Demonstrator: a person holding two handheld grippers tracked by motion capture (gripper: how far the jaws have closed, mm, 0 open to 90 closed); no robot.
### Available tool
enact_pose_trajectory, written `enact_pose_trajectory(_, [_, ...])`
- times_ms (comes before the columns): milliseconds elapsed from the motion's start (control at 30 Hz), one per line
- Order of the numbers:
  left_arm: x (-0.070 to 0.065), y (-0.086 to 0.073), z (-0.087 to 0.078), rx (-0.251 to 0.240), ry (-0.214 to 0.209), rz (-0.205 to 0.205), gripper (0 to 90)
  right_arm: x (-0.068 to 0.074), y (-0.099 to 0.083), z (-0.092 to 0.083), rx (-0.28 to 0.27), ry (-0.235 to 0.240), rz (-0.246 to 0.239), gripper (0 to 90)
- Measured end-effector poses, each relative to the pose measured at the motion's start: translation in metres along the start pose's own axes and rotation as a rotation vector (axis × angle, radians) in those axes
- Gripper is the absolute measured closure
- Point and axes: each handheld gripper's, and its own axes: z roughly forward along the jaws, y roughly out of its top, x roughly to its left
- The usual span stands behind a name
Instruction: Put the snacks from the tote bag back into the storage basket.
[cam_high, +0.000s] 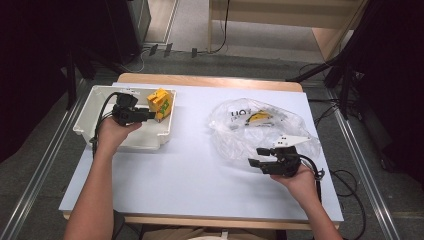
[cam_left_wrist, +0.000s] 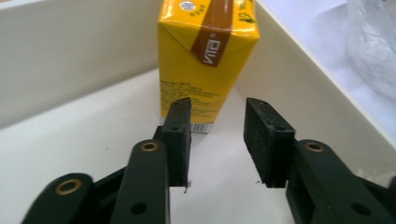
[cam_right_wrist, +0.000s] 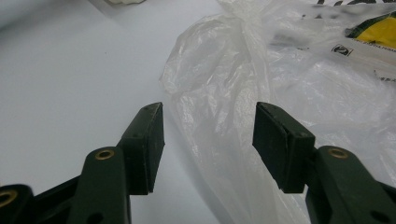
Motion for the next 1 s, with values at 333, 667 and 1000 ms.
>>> enact_pose_trajectory(333, [-0.012, 0.002, 0.013, 0.006, -0.049, 0.027, 88.9, 0.000, 0.001, 0.001, -0.003, -0.003, 0.000, 44.9])
enact_pose_trajectory(667, [-0.017, 0.003, 0.027, -0.003, -0.039, 0.027, 90.0, 0.001, 0.001, 0.001, -0.003, -0.001, -0.003, 45.2])
enact_pose_trajectory(1000, [-0.010, 0.002, 0.035, -0.005, -0.024, 0.014, 90.0, 0.000, -0.001, -0.002, -0.007, -0.006, 0.001, 45.4])
